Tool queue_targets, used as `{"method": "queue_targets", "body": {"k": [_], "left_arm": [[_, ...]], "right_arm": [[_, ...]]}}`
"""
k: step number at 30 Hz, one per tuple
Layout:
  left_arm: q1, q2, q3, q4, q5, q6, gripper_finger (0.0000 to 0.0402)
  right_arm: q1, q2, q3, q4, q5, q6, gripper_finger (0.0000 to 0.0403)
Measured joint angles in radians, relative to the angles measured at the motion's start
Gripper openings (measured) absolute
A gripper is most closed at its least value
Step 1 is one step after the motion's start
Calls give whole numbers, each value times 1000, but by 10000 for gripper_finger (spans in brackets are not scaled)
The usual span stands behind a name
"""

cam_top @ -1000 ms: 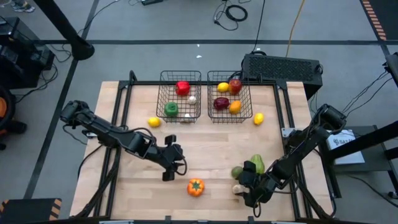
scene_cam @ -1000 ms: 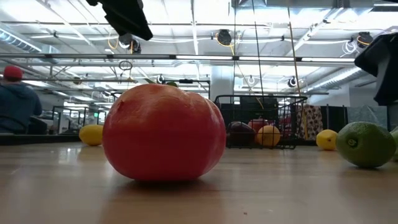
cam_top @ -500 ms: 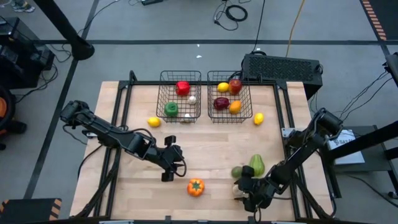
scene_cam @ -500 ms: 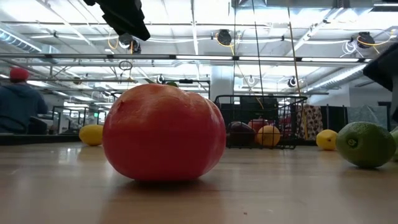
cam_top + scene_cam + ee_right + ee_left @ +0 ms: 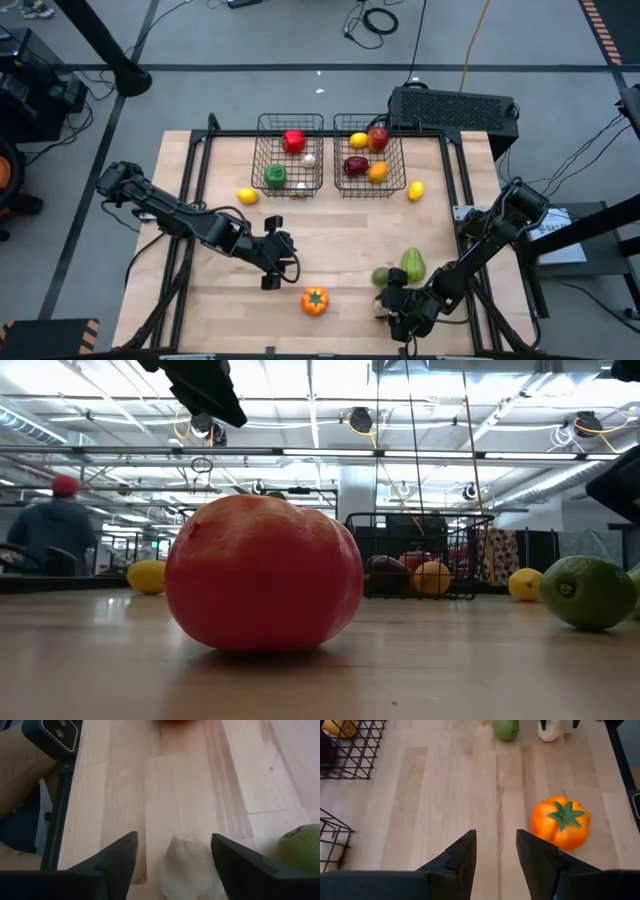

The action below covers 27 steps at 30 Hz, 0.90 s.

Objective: Sort produce into baskets
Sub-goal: Put the white garlic into the left wire basket

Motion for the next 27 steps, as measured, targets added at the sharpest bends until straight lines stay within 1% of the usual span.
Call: {"method": "queue_targets", "body": {"k": [5, 11, 18, 27], "left_arm": [[0, 0, 0, 0, -1, 0, 145], [0, 0, 0, 0, -1, 0, 145], [0, 0, 0, 0, -1, 0, 145], [0, 0, 0, 0, -5, 0, 145]], "right_arm": [[0, 0, 0, 0, 0, -1, 193], [0, 0, 0, 0, -1, -2, 161], [0, 0, 0, -1, -5, -1, 143], [0, 0, 0, -1, -6, -2, 139]]}}
